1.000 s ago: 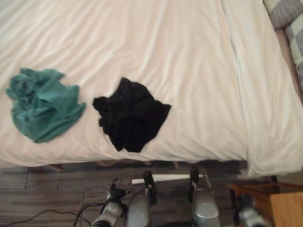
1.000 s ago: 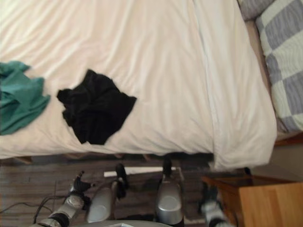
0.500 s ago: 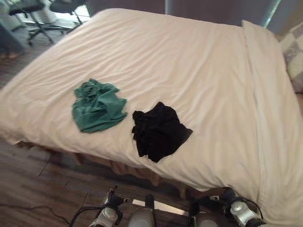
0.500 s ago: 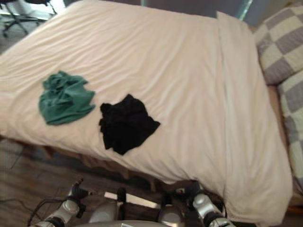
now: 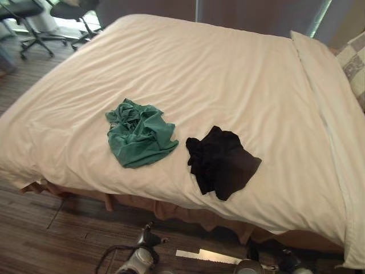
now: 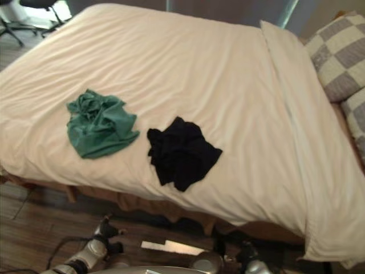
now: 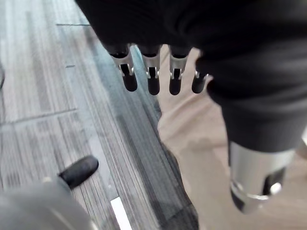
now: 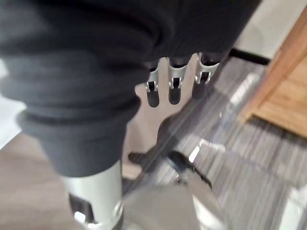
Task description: Tidy up the quilt and then pick up the clothes from the bed and put them into the laundry hamper.
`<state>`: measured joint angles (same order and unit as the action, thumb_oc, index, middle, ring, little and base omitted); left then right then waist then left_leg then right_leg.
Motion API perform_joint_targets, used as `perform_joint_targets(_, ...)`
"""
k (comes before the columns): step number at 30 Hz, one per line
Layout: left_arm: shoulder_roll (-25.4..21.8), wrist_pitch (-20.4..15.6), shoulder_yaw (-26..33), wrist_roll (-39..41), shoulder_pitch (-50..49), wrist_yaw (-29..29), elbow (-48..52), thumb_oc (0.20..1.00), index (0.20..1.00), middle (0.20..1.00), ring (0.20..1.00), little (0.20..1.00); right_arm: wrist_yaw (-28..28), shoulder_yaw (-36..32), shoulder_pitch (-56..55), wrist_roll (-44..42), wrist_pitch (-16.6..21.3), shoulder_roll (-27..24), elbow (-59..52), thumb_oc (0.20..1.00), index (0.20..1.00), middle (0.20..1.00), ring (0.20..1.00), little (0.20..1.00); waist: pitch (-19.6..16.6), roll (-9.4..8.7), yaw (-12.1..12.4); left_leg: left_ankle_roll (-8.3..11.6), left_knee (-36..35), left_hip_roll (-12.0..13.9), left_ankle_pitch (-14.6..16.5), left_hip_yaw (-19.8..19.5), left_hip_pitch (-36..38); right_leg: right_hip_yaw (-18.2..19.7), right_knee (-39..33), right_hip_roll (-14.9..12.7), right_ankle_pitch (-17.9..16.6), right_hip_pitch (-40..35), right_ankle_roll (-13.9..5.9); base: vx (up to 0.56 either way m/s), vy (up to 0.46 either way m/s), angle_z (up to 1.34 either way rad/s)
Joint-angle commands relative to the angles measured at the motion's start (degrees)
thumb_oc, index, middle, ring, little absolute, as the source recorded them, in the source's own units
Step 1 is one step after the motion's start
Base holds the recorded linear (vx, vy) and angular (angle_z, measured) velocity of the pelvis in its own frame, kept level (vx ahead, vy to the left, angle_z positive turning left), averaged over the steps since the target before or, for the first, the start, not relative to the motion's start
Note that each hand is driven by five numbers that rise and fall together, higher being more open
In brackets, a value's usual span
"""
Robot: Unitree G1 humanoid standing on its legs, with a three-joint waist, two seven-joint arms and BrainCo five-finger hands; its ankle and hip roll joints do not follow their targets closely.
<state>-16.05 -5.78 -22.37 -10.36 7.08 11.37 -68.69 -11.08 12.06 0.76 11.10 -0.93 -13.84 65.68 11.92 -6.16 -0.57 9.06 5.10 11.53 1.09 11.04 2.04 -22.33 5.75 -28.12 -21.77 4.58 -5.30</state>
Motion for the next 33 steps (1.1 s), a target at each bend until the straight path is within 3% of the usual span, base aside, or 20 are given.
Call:
perform_joint_targets(1, -0.8, -0.5, 0.0, -3.3, 1.9, 0.0, 1.1, 1.000, 1.000, 1.000, 1.000, 1.000, 2.7, 5.0, 4.0, -0.5, 1.7, 0.5, -3.4, 1.000, 1.000, 1.000, 1.000, 1.000, 1.3, 4.17, -0.6, -2.90, -4.2, 2.5, 2.2, -1.5, -1.3, -2.2, 10.3, 2.0, 18.5, -1.1, -6.41, -0.01, 0.537, -0.77)
perform_joint_targets(3, -1.6, 0.1, 0.2, -3.9, 1.4, -0.4, 1.3, 1.000, 1.000, 1.000, 1.000, 1.000, 2.8, 7.6, 5.0, -0.2, 3.2, 0.8, -7.1, 1.000, 1.000, 1.000, 1.000, 1.000, 2.7, 4.64, -1.9, -4.33, -5.1, 0.2, 1.3, -1.1, -0.5, 0.1, 14.3, 13.2, 24.1, 2.7, -6.21, 0.01, 0.420, -0.70)
perform_joint_targets(4, -1.7, 0.1, 0.3, -3.8, 1.3, -0.5, 1.2, 1.000, 1.000, 1.000, 1.000, 1.000, 2.7, 8.3, 5.2, -0.5, 3.4, 1.0, -8.0, 1.000, 1.000, 1.000, 1.000, 1.000, 3.4, 4.53, -2.5, -4.62, -4.9, -1.3, 1.6, -1.2, -0.2, 1.2, 14.3, 16.7, 25.6, 3.7, -6.54, 0.08, 0.438, -0.44)
perform_joint_targets(5, -1.1, 0.3, 0.8, -3.8, 1.5, -0.4, 0.5, 1.000, 1.000, 1.000, 1.000, 1.000, 2.3, 9.6, 6.6, -1.1, 3.4, 0.9, -9.0, 1.000, 1.000, 1.000, 1.000, 1.000, 4.9, 4.13, -3.7, -5.43, -1.2, -5.5, 4.1, -1.7, -0.4, 4.2, 9.5, 21.4, 27.4, 3.5, -3.55, 0.07, 0.304, -0.04)
perform_joint_targets(6, -1.1, 0.3, 0.9, -3.8, 1.5, -0.4, 0.5, 1.000, 1.000, 1.000, 1.000, 1.000, 2.3, 9.6, 6.6, -1.1, 3.4, 0.9, -9.0, 1.000, 1.000, 1.000, 1.000, 1.000, 4.8, 4.13, -3.8, -5.44, -1.1, -5.5, 4.0, -1.7, -0.5, 4.2, 9.3, 21.4, 27.2, 3.5, -3.52, 0.12, 0.285, 0.20)
perform_joint_targets(8, -0.3, 0.1, 1.4, -4.4, 1.1, 0.3, -1.0, 1.000, 1.000, 1.000, 1.000, 1.000, 2.4, 11.4, 6.6, -0.6, 3.6, 0.4, -9.9, 1.000, 1.000, 1.000, 1.000, 1.000, 4.7, 4.11, -3.8, -5.31, 9.1, -9.3, 7.7, -1.9, -3.8, 7.4, 2.4, 22.0, 29.9, -0.5, 2.15, 0.11, 0.166, 0.35)
perform_joint_targets(9, 0.9, -0.1, 2.1, -3.5, 1.3, 0.7, -0.5, 1.000, 1.000, 1.000, 1.000, 1.000, 2.6, 12.3, 7.0, 0.0, 4.0, -0.3, -12.0, 1.000, 1.000, 1.000, 1.000, 1.000, 5.9, 4.23, -3.0, -3.09, 16.3, -9.8, 6.2, -1.1, -6.7, 8.1, 0.5, 21.2, 29.5, -2.6, 2.59, -0.01, 0.193, 0.39)
perform_joint_targets(10, 1.7, 0.2, 3.3, -2.1, 1.7, 1.8, -0.1, 1.000, 1.000, 1.000, 1.000, 1.000, 2.1, 12.6, 7.8, 0.3, 4.1, -1.2, -12.8, 1.000, 1.000, 1.000, 1.000, 1.000, 7.4, 4.01, -2.8, 0.61, 22.1, -9.0, 2.7, -0.8, -9.8, 8.8, -0.7, 20.6, 29.0, -3.9, 2.92, -0.12, 0.241, 0.09)
perform_joint_targets(11, 2.8, 0.1, 4.9, 1.6, 1.9, 2.7, 0.7, 1.000, 1.000, 1.000, 1.000, 1.000, 0.4, 11.9, 9.2, 1.0, 3.6, -2.1, -11.7, 1.000, 1.000, 1.000, 1.000, 1.000, 7.9, 4.11, -3.1, 3.26, 22.0, -4.0, -1.6, 2.2, -12.3, 8.5, -2.1, 20.0, 29.4, -4.2, 2.78, -0.08, 0.331, -0.18)
perform_joint_targets(12, 3.5, -0.1, 5.0, 1.6, 1.7, 2.7, 0.7, 1.000, 1.000, 1.000, 1.000, 1.000, -0.1, 11.4, 9.4, 1.2, 3.2, -2.3, -10.9, 1.000, 1.000, 1.000, 1.000, 1.000, 7.1, 5.24, -3.6, 1.74, 16.6, -0.6, -0.6, 3.9, -9.9, 8.3, -2.7, 19.4, 29.3, -4.7, 1.76, -0.03, 0.275, -0.30)
perform_joint_targets(13, 3.5, -0.1, 5.0, 1.6, 1.7, 2.7, 0.7, 1.000, 1.000, 1.000, 1.000, 1.000, -0.1, 11.4, 9.4, 1.2, 3.2, -2.3, -10.9, 1.000, 1.000, 1.000, 1.000, 1.000, 7.0, 5.15, -3.5, 1.68, 16.2, -0.8, -0.8, 4.0, -9.8, 8.4, -2.8, 19.3, 29.2, -4.6, 1.73, 0.06, 0.321, -0.15)
perform_joint_targets(14, 4.1, -0.3, 4.7, 1.4, 1.0, 2.7, 0.8, 1.000, 1.000, 1.000, 1.000, 1.000, -0.2, 10.8, 9.0, 0.9, 3.0, -2.5, -10.8, 1.000, 1.000, 1.000, 1.000, 1.000, 6.1, 5.89, -4.1, 0.22, 11.7, 0.8, 1.0, 4.4, -7.7, 8.7, -3.1, 18.4, 28.9, -4.7, 0.77, 0.06, 0.552, 0.09)
perform_joint_targets(16, 6.0, -0.6, 2.3, 0.4, 0.2, 2.4, 1.1, 1.000, 1.000, 1.000, 1.000, 1.000, -0.1, 8.3, 7.5, -0.7, 2.7, -2.7, -9.8, 1.000, 1.000, 1.000, 1.000, 1.000, 3.9, 7.04, -5.1, -0.98, 1.1, 2.9, 0.6, -0.9, -2.4, 10.6, -3.0, 14.3, 27.6, -4.4, -1.74, 0.05, 0.754, -0.18)
perform_joint_targets(18, 7.2, 0.0, 1.0, -0.1, 0.8, 2.1, 0.0, 1.000, 1.000, 1.000, 1.000, 1.000, 0.2, 5.1, 5.8, -2.2, 2.6, -2.1, -7.4, 1.000, 1.000, 1.000, 1.000, 1.000, 1.7, 7.86, -5.9, -1.52, -1.9, 2.0, 1.4, -3.9, -0.6, 10.1, -2.2, 12.6, 26.8, -4.1, -3.45, 0.04, 0.488, -0.41)
perform_joint_targets(22, 5.7, 0.6, -0.7, -2.0, 1.7, 1.7, 0.5, 1.000, 1.000, 1.000, 1.000, 1.000, -0.2, -1.5, 2.9, -8.0, 1.6, 0.8, -1.3, 1.000, 1.000, 1.000, 1.000, 1.000, 1.1, 5.47, -7.0, -3.61, -4.5, -2.4, 3.9, -2.8, 2.2, 9.8, 3.9, 8.3, 22.4, -1.5, -6.40, -0.01, 0.372, 0.21)
perform_joint_targets(25, 4.5, 0.8, 0.6, -0.7, 1.3, 1.9, 1.1, 1.000, 1.000, 1.000, 1.000, 1.000, -0.8, -3.4, 2.1, -12.0, 2.0, 2.2, 0.3, 1.000, 1.000, 1.000, 1.000, 1.000, 1.2, 5.42, -6.8, -4.60, -6.0, -2.8, 3.8, -2.2, 2.9, 10.4, 6.5, 9.9, 23.3, 0.0, -6.18, -0.04, 0.167, 0.10)
perform_joint_targets(26, 3.6, 1.1, 3.7, 3.4, 0.4, 2.9, 1.0, 1.000, 1.000, 1.000, 1.000, 1.000, -2.2, -6.1, 1.7, -18.3, 2.9, 3.0, 1.1, 1.000, 1.000, 1.000, 1.000, 1.000, 2.0, 4.97, -7.1, -5.23, -7.2, -3.8, 3.0, -2.8, 3.6, 14.2, 6.7, 16.6, 25.6, 0.8, -5.14, -0.04, 0.178, 0.01)
perform_joint_targets(28, 3.3, 1.1, 5.4, 5.1, -0.1, 3.4, -0.2, 1.000, 1.000, 1.000, 1.000, 1.000, -2.6, -7.4, 1.5, -20.7, 3.2, 3.2, 1.2, 1.000, 1.000, 1.000, 1.000, 1.000, 1.9, 4.82, -6.7, -5.40, -7.4, -4.4, 2.9, -2.4, 3.4, 13.0, 5.9, 17.4, 25.8, 0.6, -4.69, -0.04, 0.104, 0.06)
perform_joint_targets(29, 2.1, 1.5, 8.0, 6.6, -1.1, 3.6, -2.5, 1.000, 1.000, 1.000, 1.000, 1.000, -3.4, -10.0, 1.5, -24.1, 4.2, 2.9, 1.4, 1.000, 1.000, 1.000, 1.000, 1.000, 2.1, 4.64, -5.7, -5.42, -7.3, -5.0, 2.7, -2.5, 2.6, 8.1, 3.7, 16.8, 26.6, -0.9, -3.26, -0.04, 0.038, 0.12)
perform_joint_targets(33, -1.0, 1.4, 16.0, 11.5, -4.7, 4.4, -5.6, 1.000, 1.000, 1.000, 1.000, 1.000, -4.7, -14.2, 1.8, -27.9, 5.1, 0.5, 2.3, 1.000, 1.000, 1.000, 1.000, 1.000, 1.8, 4.20, -4.8, -5.31, -6.3, -5.2, 2.8, -1.6, 1.7, 9.6, -1.1, 17.8, 25.6, -2.6, -3.25, 0.01, -0.015, -0.13)
